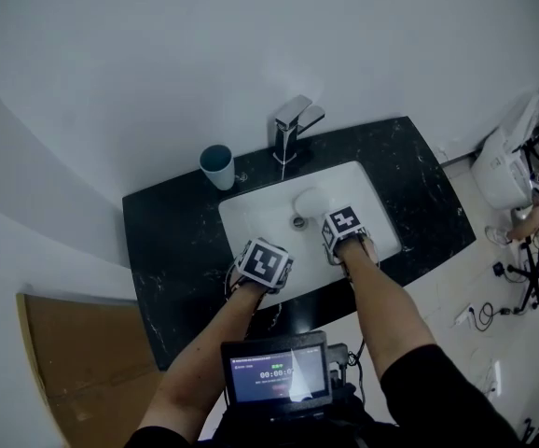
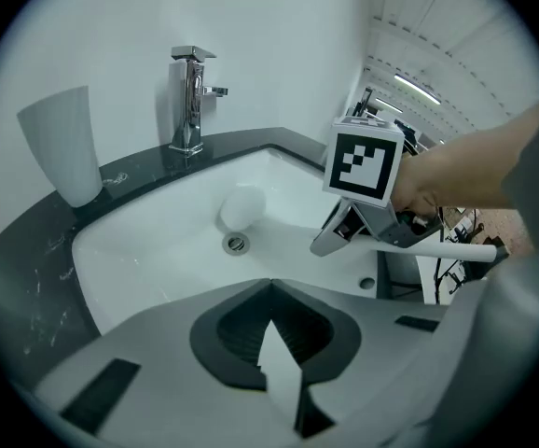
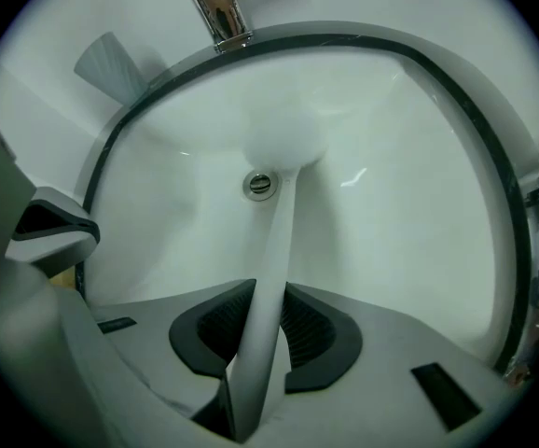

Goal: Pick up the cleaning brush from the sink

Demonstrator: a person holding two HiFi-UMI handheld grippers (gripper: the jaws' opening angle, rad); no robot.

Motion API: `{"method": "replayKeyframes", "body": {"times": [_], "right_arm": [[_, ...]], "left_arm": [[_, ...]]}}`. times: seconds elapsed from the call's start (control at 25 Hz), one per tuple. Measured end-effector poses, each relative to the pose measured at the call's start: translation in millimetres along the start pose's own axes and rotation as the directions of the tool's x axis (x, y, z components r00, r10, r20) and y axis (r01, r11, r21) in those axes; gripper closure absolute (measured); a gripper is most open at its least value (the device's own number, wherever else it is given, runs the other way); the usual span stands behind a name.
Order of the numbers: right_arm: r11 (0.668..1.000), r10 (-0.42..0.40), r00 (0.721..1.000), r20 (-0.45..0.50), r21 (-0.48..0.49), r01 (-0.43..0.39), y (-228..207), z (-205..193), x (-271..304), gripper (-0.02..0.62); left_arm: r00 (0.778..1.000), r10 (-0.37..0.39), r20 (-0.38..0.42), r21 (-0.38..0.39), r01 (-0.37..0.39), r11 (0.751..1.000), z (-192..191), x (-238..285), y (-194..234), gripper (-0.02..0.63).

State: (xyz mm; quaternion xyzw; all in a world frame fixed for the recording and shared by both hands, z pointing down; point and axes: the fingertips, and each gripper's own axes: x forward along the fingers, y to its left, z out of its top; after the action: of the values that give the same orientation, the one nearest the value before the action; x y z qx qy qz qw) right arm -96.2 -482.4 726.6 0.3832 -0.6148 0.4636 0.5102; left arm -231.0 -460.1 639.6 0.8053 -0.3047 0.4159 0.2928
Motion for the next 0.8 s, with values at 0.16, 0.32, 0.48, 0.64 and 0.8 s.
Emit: {"method": "replayKeyframes", "body": {"times": [0.16, 0.32, 0.48, 0.64, 0.8], "right_arm": [[0.999, 0.044, 0.999, 0.023, -0.002, -0.044, 5.9, -1.4, -10.4, 0.552], [0.996, 0.086, 0.991, 0.102, -0.012, -0.085, 16.6, -4.7, -37.8, 0.554], [0.984, 0.179, 0.947, 0.266, -0.036, -0.176, 34.1, -8.7, -86.3, 0.555], [0.964, 0.267, 0.885, 0.381, -0.113, -0.242, 39.7, -33.2, -134.4, 0.557], [0.937, 0.345, 0.826, 0.446, -0.218, -0.274, 18.2, -64.9, -176.7, 0.557]], "left_arm": [[0.999, -0.005, 0.039, -0.016, 0.006, 1.0, -1.0, -14.2, -2.4, 0.592], [0.989, -0.005, 0.149, -0.001, 0.006, 1.0, 6.6, -45.3, -15.6, 0.592], [0.958, 0.021, 0.286, -0.018, -0.016, 1.0, 15.6, -86.5, -26.8, 0.592], [0.911, 0.057, 0.408, -0.062, -0.035, 0.997, 11.8, -117.1, -46.1, 0.592], [0.872, 0.145, 0.467, -0.103, -0.109, 0.989, 8.9, -128.9, -87.9, 0.592]]}}
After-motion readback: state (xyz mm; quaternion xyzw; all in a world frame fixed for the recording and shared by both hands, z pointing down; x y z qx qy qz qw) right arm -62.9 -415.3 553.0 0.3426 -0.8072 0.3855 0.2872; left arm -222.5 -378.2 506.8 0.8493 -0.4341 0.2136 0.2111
